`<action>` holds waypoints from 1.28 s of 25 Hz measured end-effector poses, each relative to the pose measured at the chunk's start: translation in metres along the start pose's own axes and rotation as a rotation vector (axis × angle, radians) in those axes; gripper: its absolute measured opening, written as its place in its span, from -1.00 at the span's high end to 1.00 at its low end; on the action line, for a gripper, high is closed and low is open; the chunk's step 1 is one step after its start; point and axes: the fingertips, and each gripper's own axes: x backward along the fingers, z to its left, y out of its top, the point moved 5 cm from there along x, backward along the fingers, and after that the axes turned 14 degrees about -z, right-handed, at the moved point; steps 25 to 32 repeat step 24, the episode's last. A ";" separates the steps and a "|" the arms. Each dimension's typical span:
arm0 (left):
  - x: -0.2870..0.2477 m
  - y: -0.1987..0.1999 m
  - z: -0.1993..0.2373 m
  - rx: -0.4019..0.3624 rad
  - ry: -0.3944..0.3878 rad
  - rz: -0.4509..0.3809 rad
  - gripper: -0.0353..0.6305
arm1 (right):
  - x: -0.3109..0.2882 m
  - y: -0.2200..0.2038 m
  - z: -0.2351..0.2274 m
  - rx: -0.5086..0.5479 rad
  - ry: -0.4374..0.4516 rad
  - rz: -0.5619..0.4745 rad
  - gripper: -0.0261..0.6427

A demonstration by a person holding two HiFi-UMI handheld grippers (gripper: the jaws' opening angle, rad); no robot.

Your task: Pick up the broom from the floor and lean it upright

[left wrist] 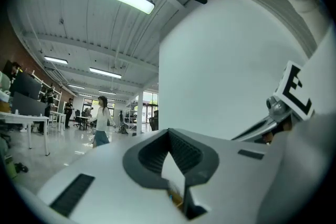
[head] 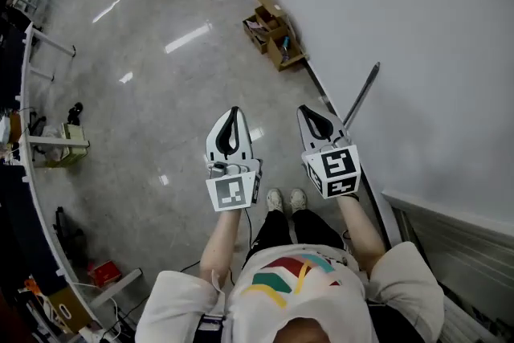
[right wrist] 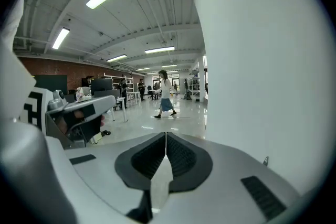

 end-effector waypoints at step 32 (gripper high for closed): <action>0.110 0.129 -0.047 0.079 0.050 -0.110 0.76 | 0.131 0.093 0.086 -0.022 0.149 -0.214 0.88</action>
